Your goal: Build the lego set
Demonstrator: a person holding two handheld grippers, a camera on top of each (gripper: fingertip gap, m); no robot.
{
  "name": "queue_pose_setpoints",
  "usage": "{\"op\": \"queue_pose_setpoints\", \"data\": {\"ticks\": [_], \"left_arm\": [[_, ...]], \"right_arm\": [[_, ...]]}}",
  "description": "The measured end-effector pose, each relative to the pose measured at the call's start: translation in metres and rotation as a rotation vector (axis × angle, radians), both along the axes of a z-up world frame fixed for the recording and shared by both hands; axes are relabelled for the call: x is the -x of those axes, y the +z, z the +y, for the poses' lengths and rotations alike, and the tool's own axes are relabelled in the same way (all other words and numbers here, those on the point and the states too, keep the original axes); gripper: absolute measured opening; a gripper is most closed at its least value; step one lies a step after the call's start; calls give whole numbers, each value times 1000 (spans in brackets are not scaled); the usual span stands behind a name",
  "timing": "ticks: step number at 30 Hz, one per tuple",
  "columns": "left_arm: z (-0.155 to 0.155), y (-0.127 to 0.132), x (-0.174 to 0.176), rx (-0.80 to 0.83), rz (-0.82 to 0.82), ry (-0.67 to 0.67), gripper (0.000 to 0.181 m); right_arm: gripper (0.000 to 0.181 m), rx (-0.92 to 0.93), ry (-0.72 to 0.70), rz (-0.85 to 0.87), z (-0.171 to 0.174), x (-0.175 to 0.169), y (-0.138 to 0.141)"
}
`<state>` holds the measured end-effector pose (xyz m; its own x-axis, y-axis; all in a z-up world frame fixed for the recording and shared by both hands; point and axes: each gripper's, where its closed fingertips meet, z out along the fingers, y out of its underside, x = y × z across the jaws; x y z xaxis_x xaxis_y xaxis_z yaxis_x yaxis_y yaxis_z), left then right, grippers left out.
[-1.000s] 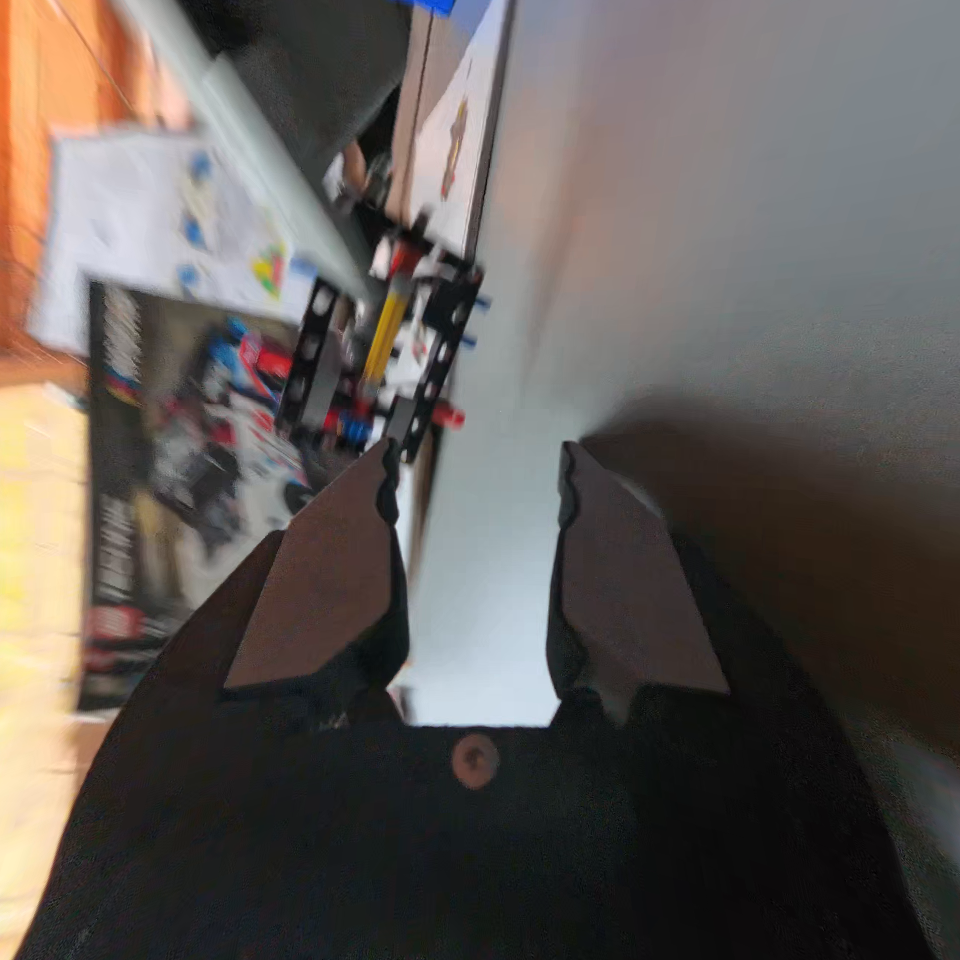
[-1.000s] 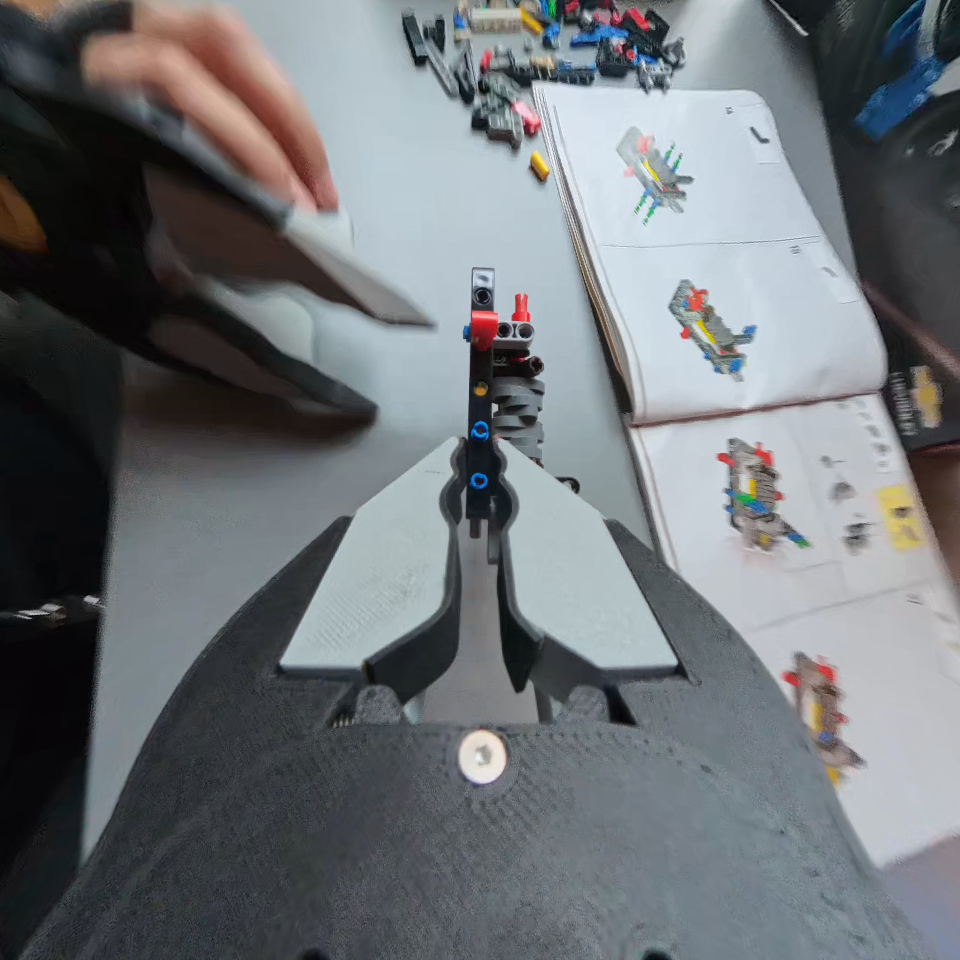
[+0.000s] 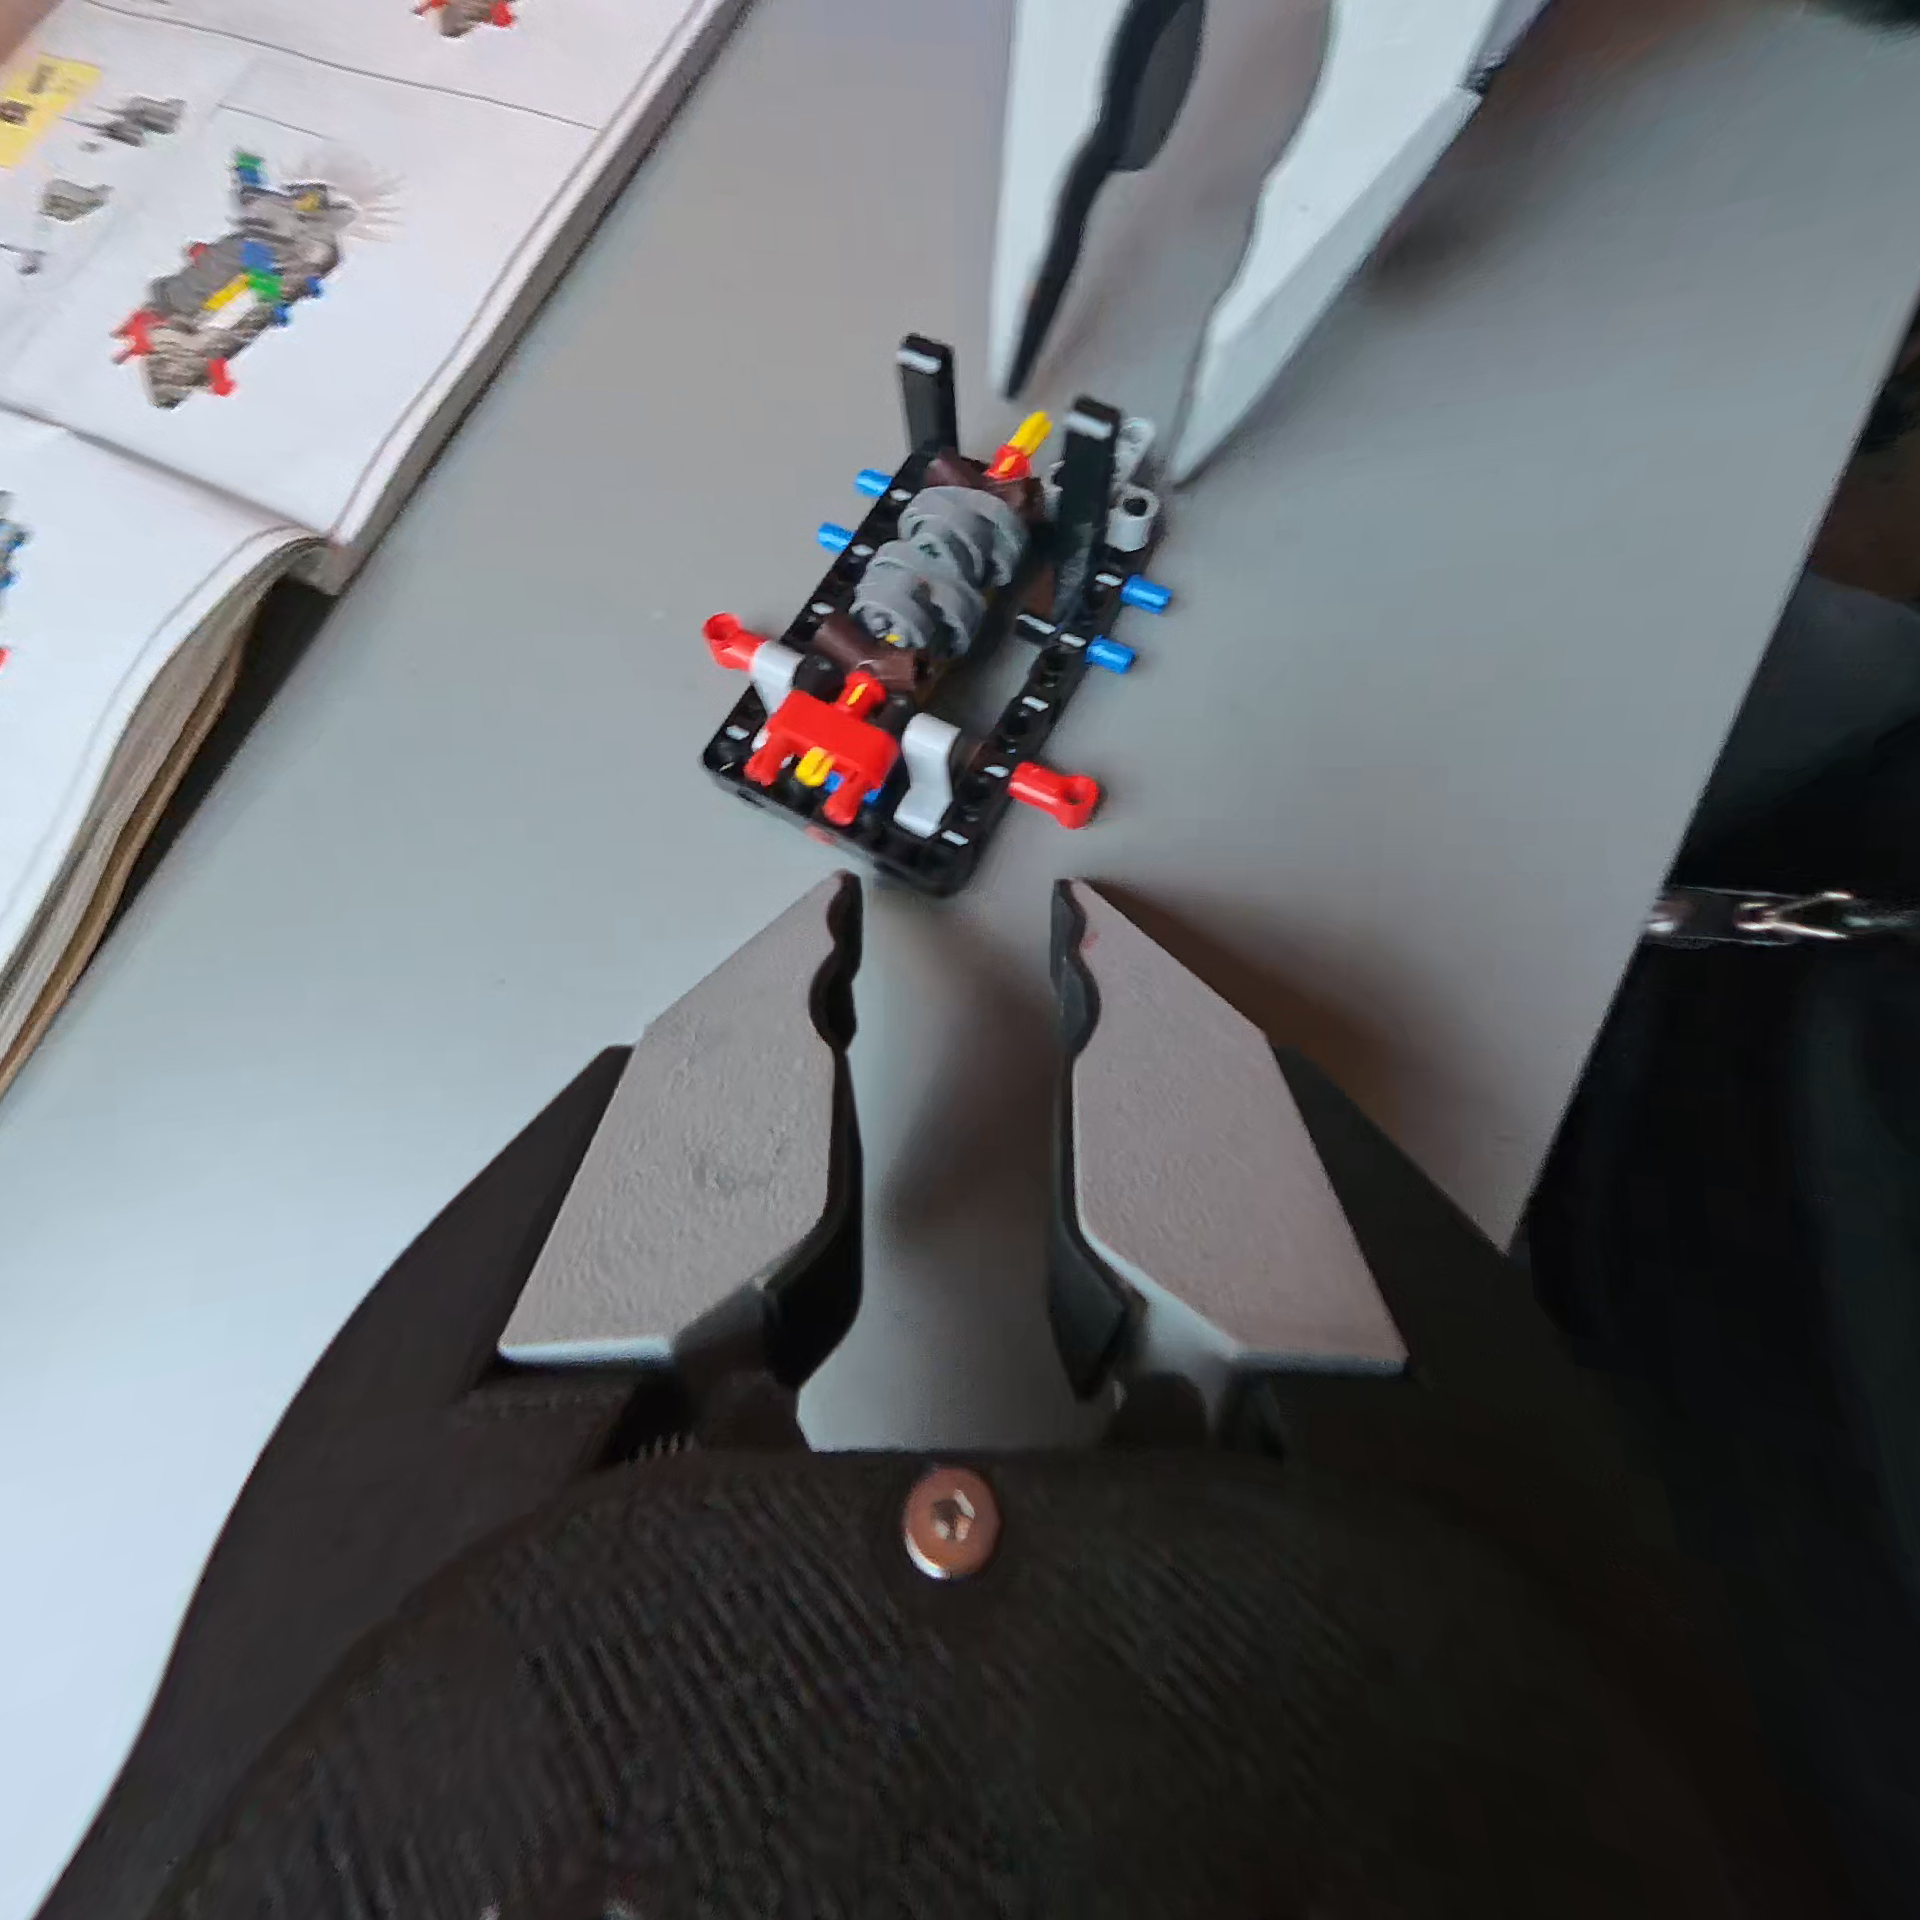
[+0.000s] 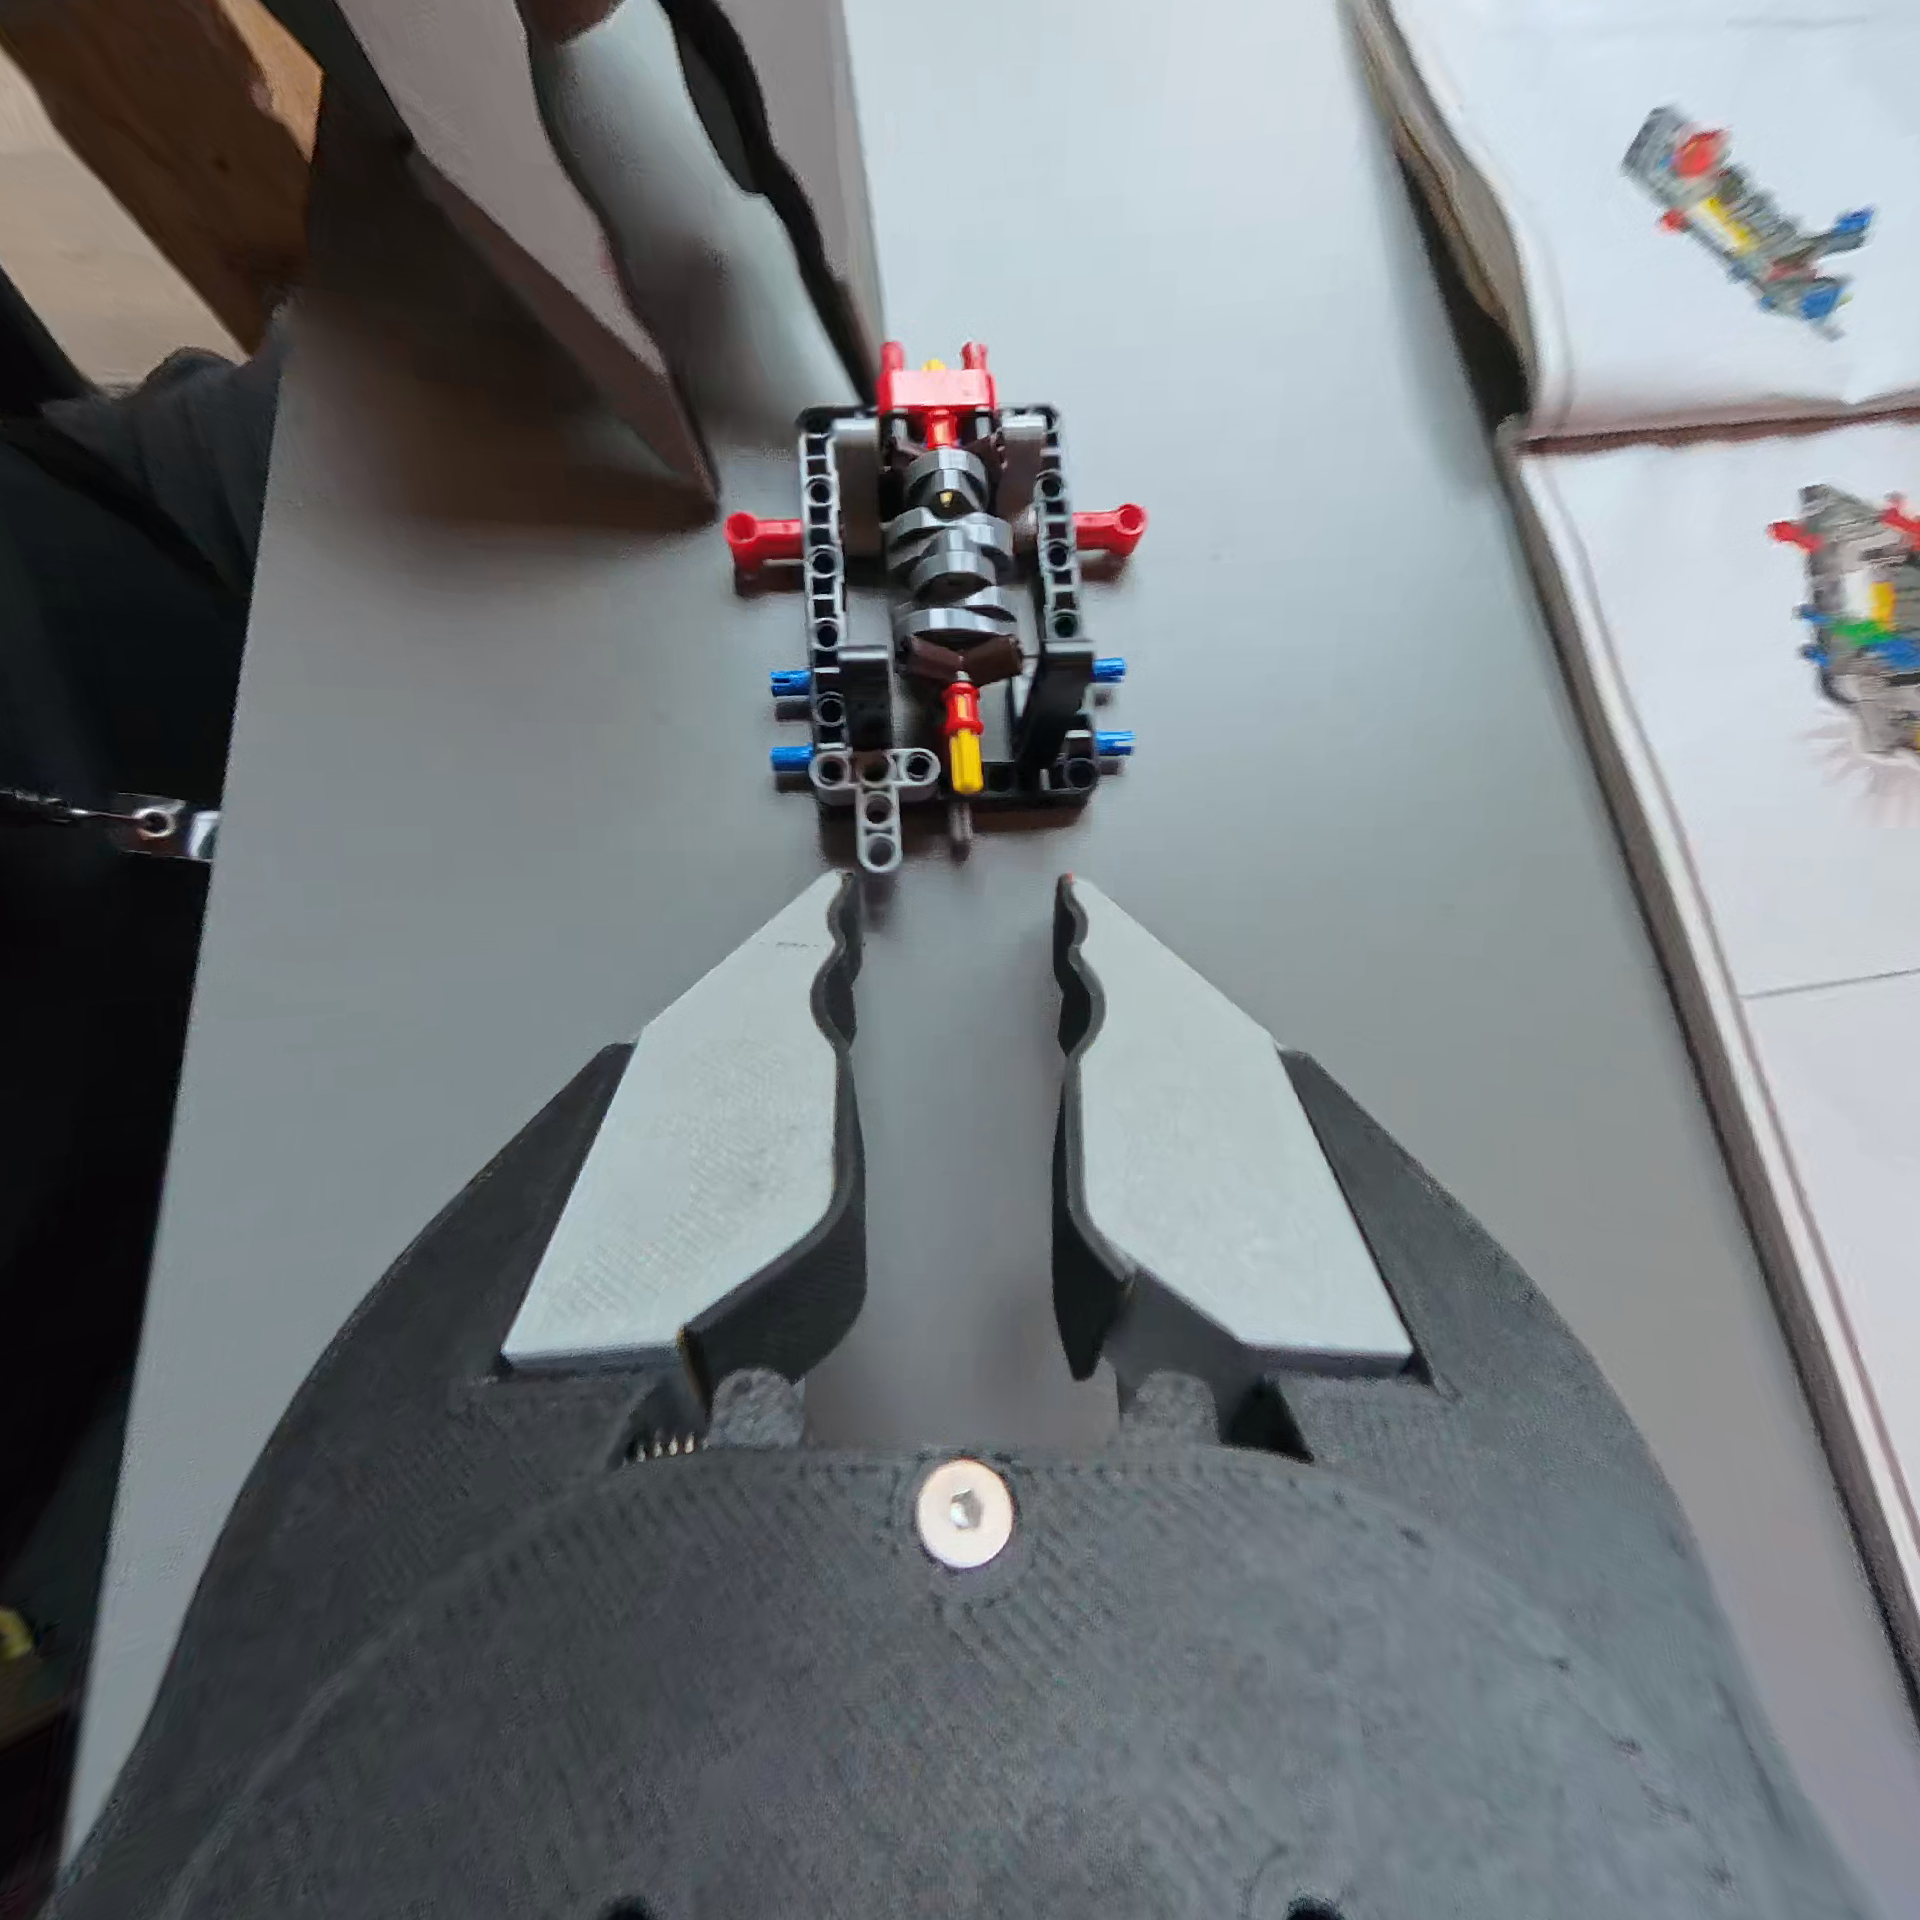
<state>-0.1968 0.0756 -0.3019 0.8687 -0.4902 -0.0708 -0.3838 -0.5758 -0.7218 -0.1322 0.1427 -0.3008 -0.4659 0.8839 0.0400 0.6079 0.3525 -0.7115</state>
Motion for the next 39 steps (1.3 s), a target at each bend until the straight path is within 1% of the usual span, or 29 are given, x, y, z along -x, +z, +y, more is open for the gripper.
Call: {"op": "queue_pose_setpoints", "data": {"ticks": [2,5,8,10,13,15,17,21,22,25,28,31,36,39], "left_arm": [[2,-1,-7,23,-35,-20,36],[10,-1,-14,57,-99,-35,31],[22,-1,-17,79,-144,-27,18],[31,-1,-19,91,-166,-27,13],[35,0,-24,107,-197,-44,17],[32,-1,-21,93,-165,-46,17],[30,-1,-9,48,-86,-27,18],[31,0,20,-16,15,-12,26],[32,0,28,-35,43,-2,25],[35,1,47,-103,169,5,13],[42,2,53,-168,285,10,11],[47,1,53,-170,295,7,9],[56,1,63,-106,179,66,12],[59,0,65,-90,148,74,13]], "right_arm": [[34,-7,-28,75,12,0,3],[41,-51,-74,82,30,-7,-1],[41,-102,-121,139,46,-7,4],[41,-119,-168,161,61,-9,6],[41,-118,-217,147,76,-15,5],[39,-122,-239,190,78,-15,11],[36,-121,-252,238,79,-15,18],[46,-57,-283,260,86,-12,24],[50,-27,-289,254,89,-11,25],[57,51,-308,248,95,-10,27],[59,76,-318,264,98,-10,31],[60,71,-321,276,98,-10,32],[68,75,-342,284,102,-10,34],[71,74,-351,293,101,-11,35]]}}
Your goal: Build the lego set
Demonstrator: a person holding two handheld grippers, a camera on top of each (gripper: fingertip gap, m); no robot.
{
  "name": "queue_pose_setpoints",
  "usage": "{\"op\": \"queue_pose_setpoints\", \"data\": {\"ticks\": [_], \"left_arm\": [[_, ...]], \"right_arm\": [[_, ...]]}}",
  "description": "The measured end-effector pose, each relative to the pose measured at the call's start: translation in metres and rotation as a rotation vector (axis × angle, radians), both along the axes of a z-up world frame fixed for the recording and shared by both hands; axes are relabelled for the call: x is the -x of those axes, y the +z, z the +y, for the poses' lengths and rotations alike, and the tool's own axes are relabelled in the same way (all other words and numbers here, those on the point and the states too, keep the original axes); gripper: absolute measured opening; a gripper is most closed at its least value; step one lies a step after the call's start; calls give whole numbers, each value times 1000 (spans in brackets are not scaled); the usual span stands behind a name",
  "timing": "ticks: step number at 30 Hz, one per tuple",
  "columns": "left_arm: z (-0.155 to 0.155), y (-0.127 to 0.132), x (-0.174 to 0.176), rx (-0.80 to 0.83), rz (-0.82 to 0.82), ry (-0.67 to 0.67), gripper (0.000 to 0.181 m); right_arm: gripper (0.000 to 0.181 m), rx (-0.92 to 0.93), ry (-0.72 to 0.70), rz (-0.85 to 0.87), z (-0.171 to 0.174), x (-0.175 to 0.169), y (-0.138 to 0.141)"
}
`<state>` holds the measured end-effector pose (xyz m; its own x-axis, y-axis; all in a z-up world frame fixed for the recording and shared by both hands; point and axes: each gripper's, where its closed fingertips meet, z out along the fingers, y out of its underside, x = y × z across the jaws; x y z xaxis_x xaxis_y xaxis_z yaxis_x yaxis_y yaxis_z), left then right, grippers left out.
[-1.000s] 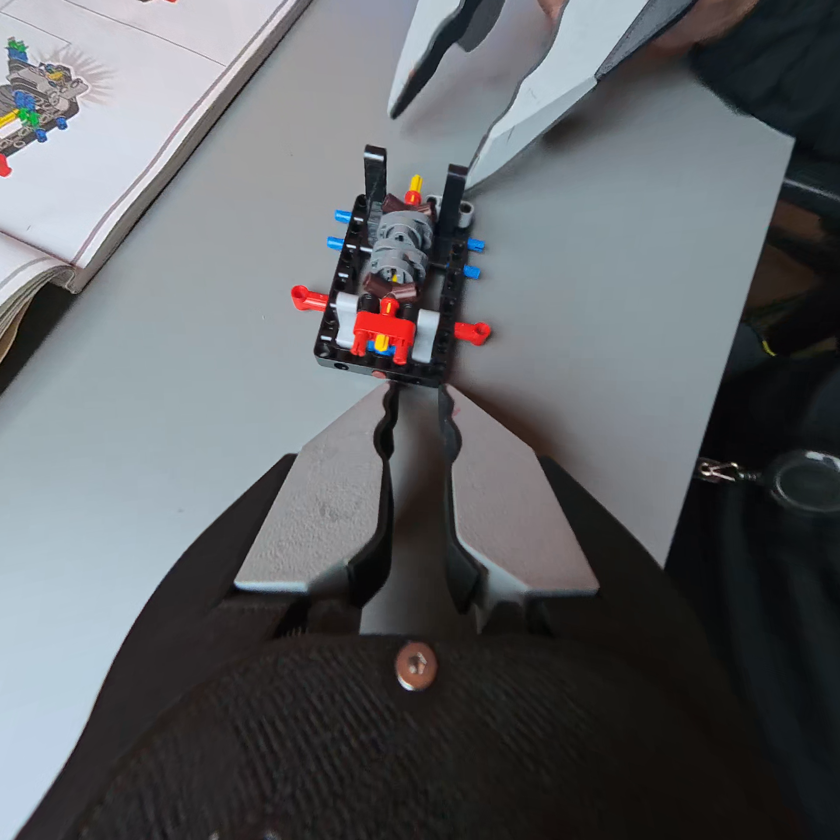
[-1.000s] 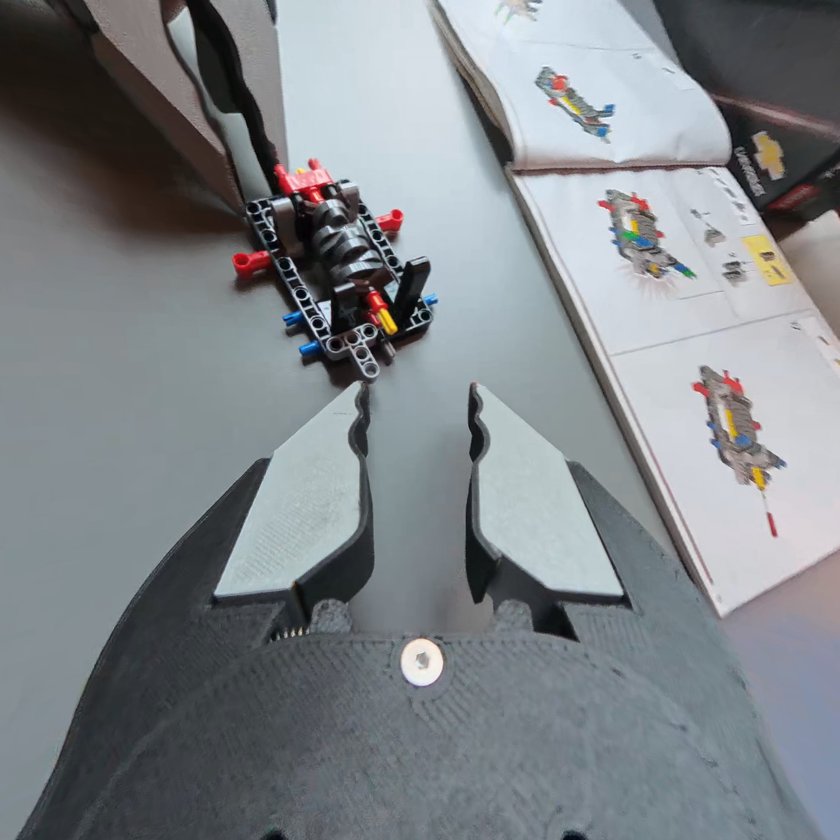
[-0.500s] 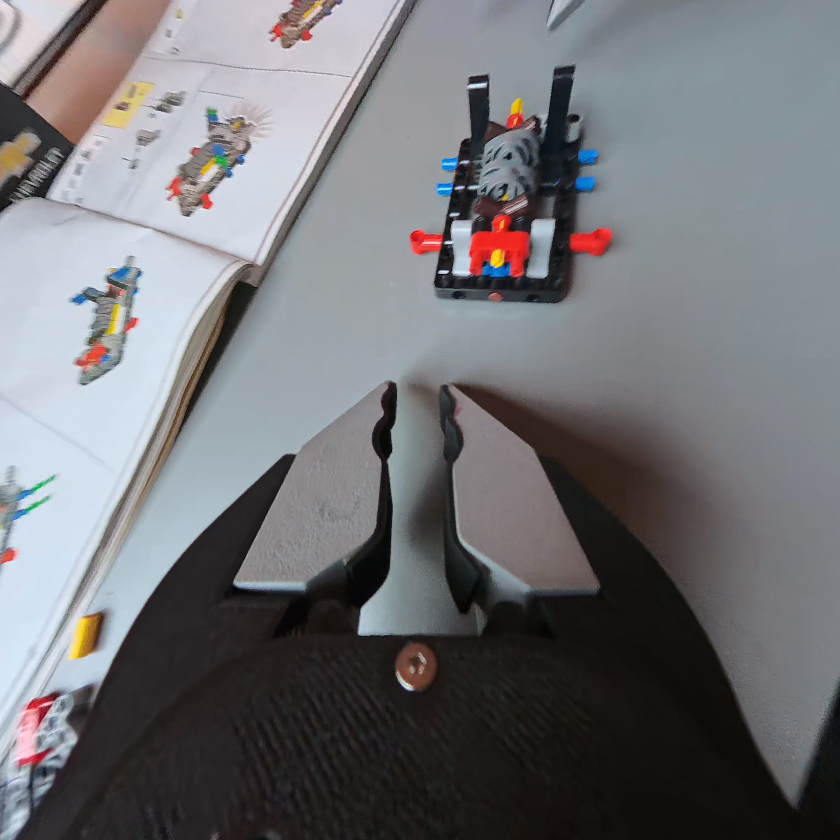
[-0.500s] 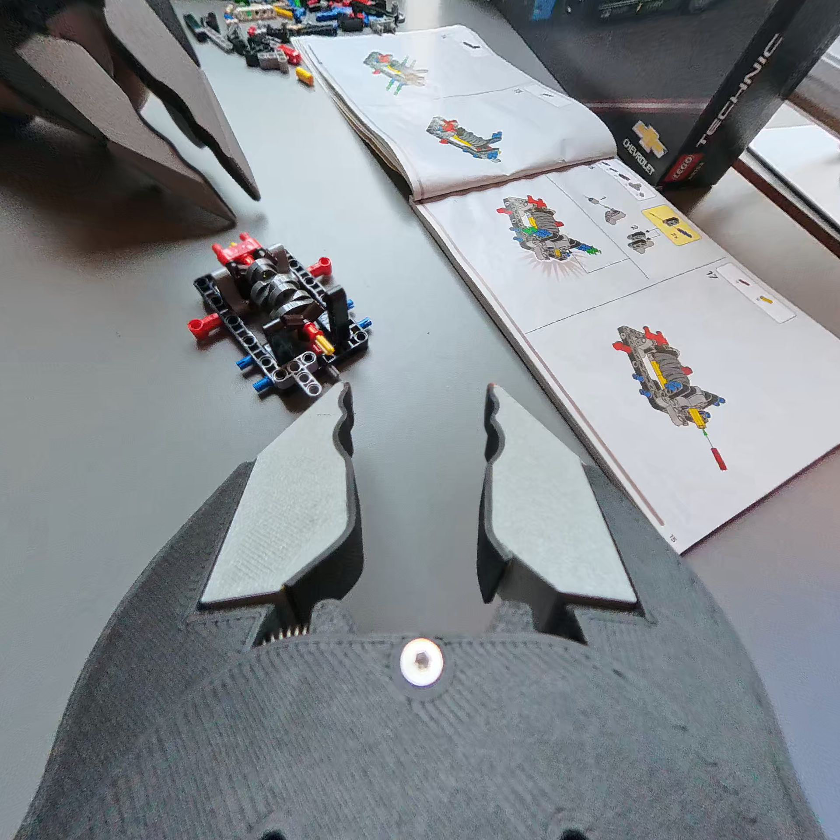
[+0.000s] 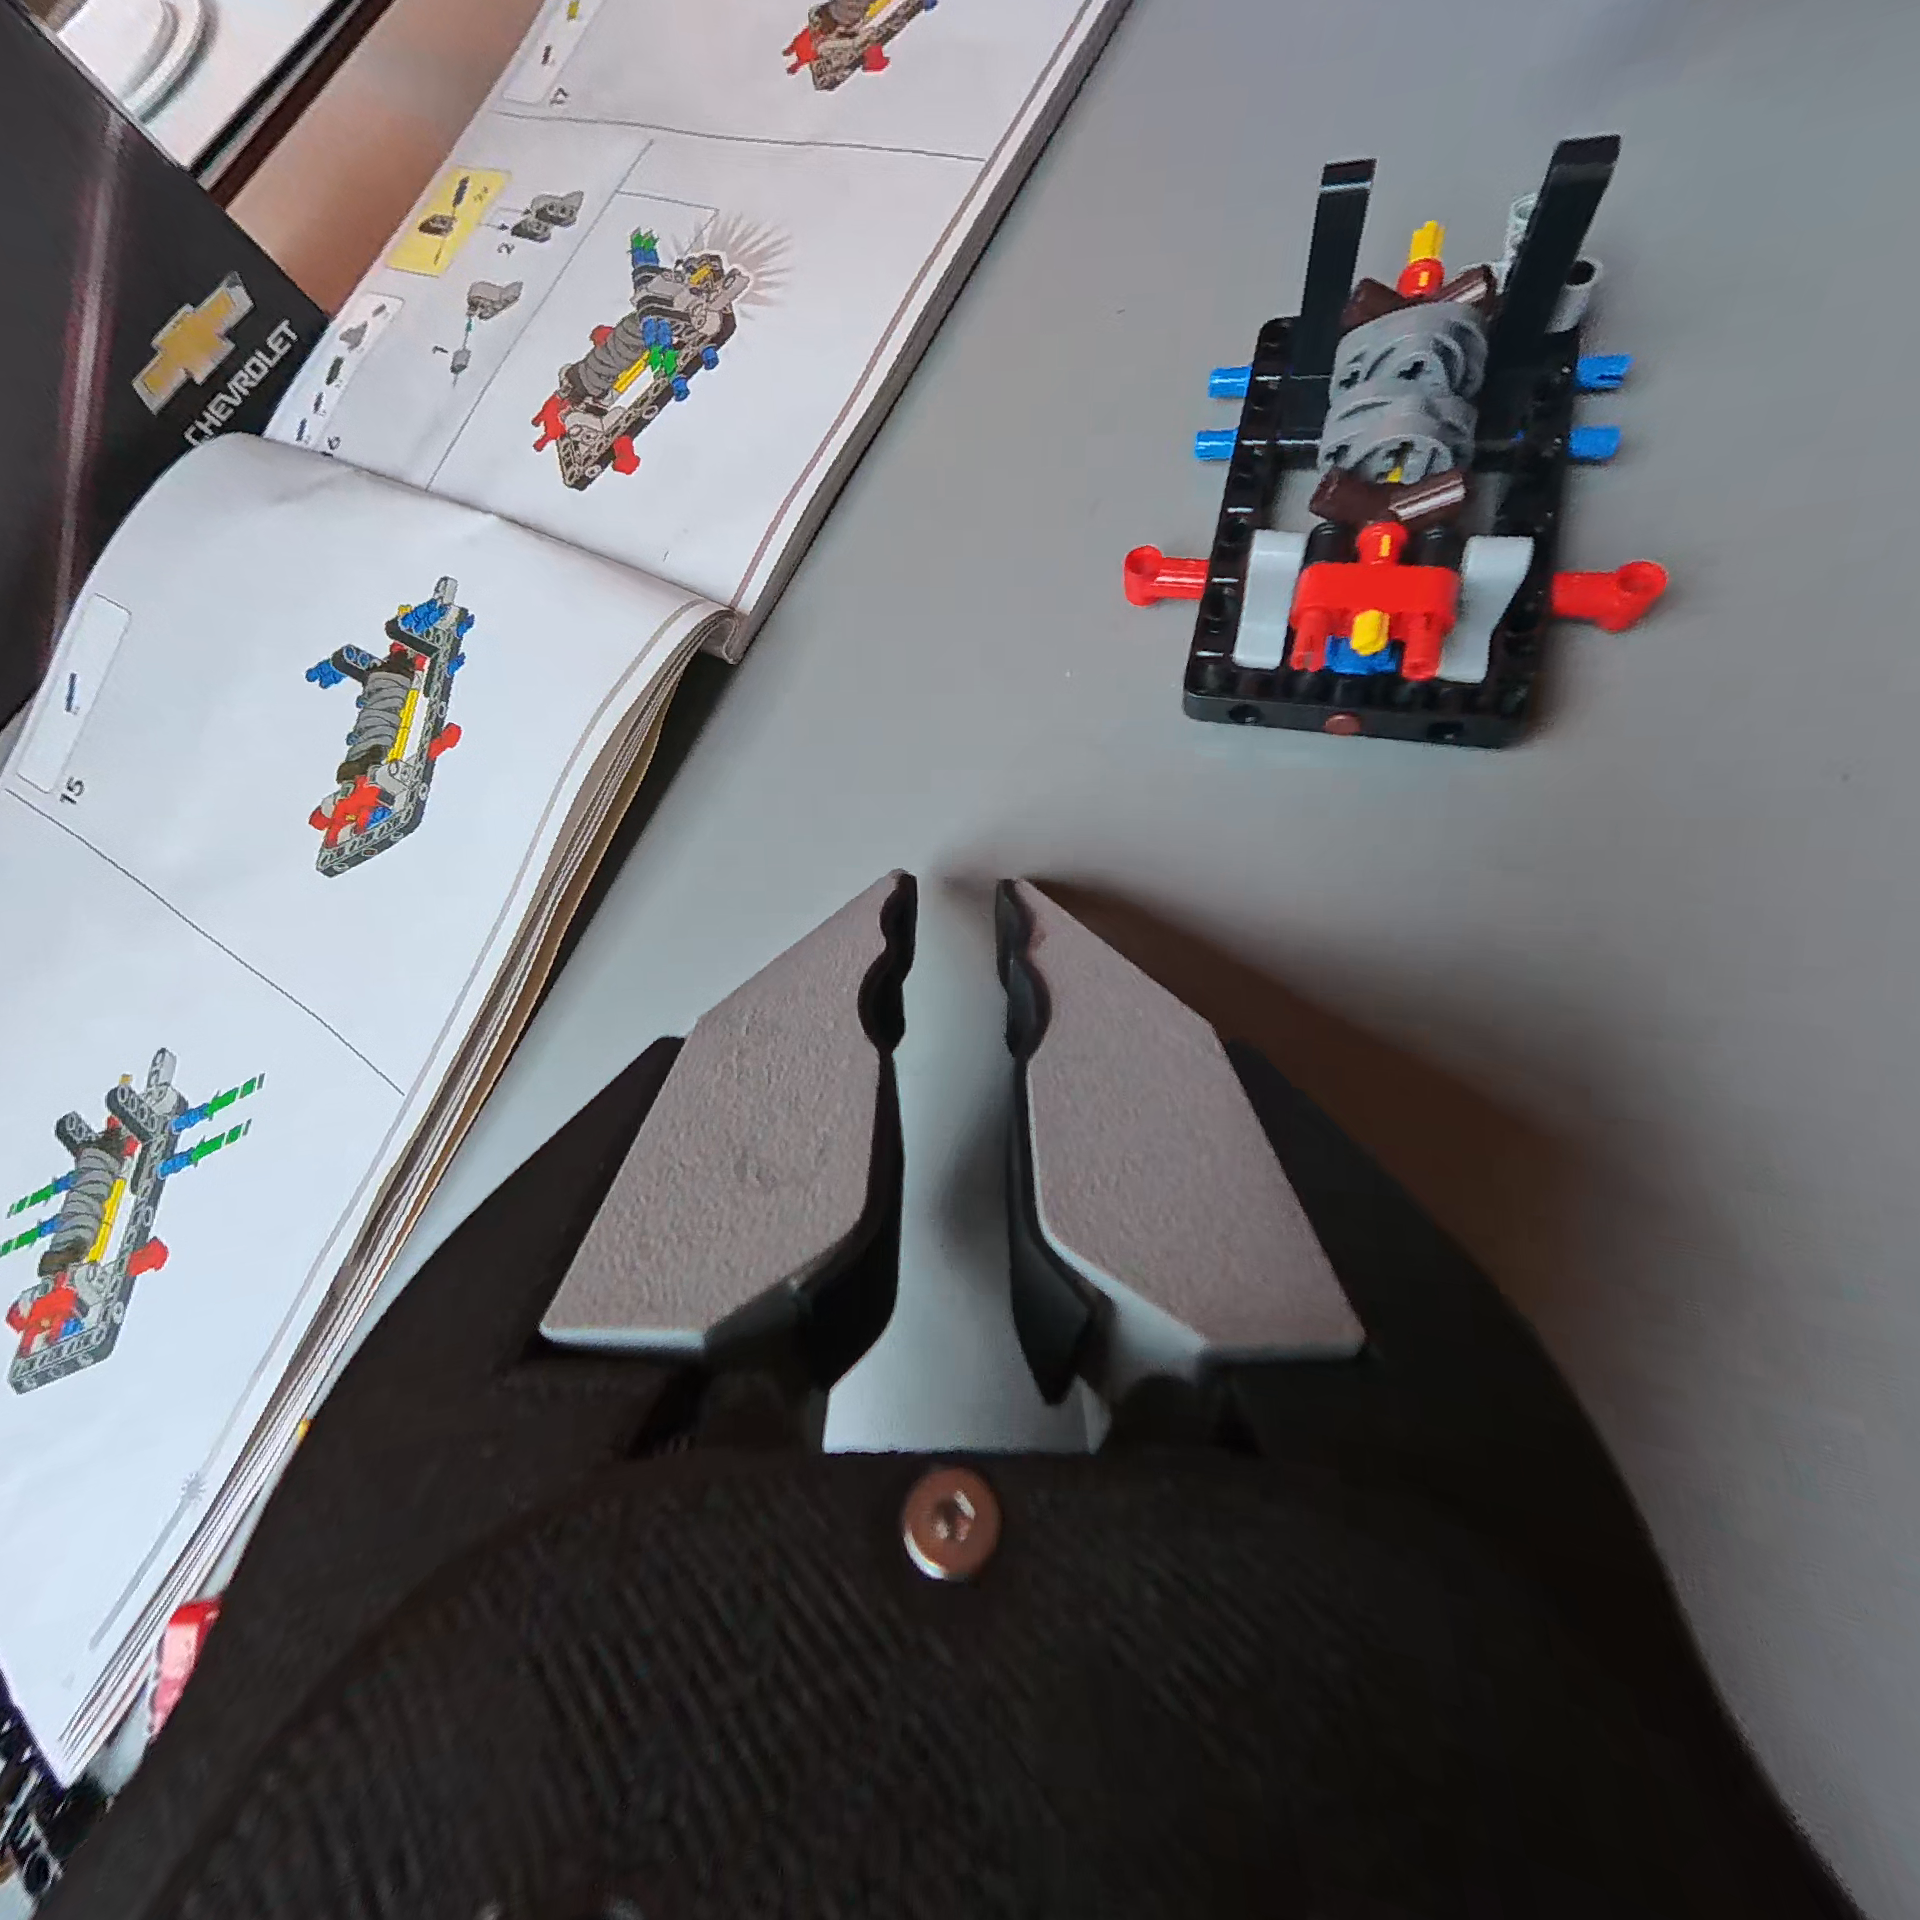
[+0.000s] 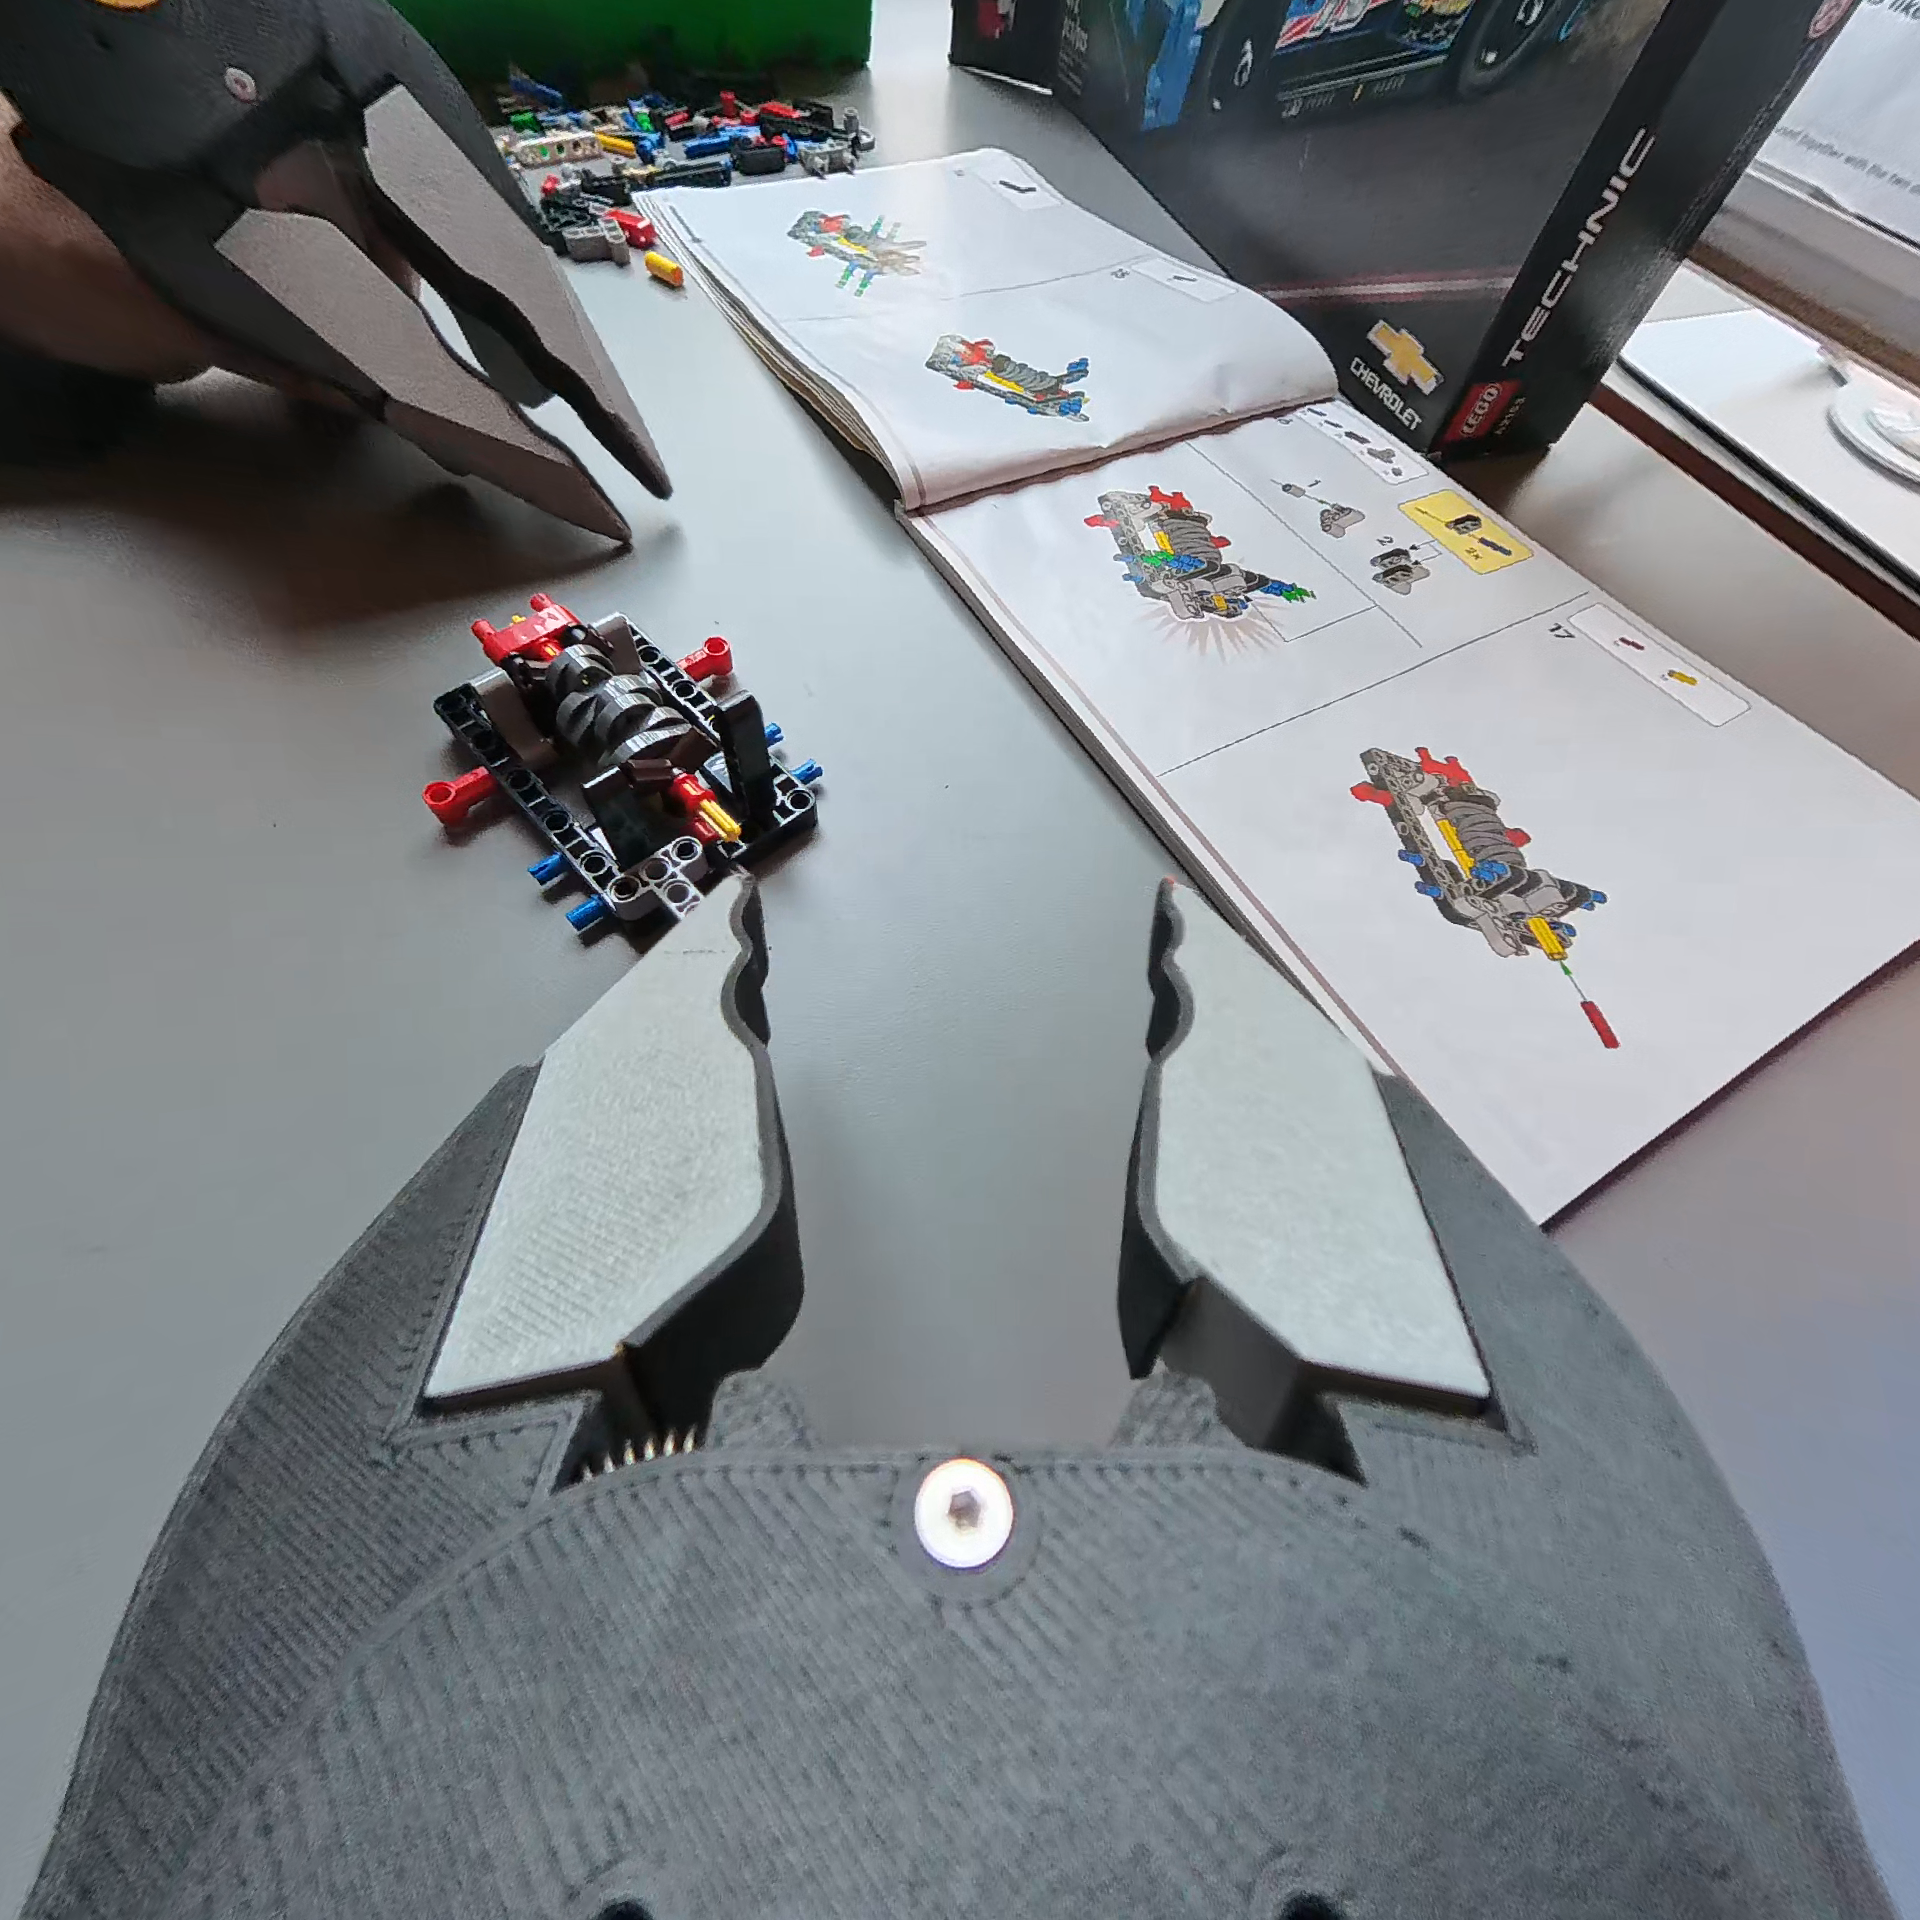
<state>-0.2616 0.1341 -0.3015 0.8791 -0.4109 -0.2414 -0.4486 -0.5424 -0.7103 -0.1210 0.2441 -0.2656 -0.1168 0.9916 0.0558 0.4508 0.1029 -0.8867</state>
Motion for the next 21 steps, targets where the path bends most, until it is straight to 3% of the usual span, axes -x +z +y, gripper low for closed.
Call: {"op": "queue_pose_setpoints", "data": {"ticks": [11,21], "left_arm": [[-5,-2,-12,-43,123,-91,0],[9,-2,-7,-3,41,-56,0]], "right_arm": [[82,-4,15,-31,-8,5,-4],[84,14,-24,-7,8,10,-1]]}}
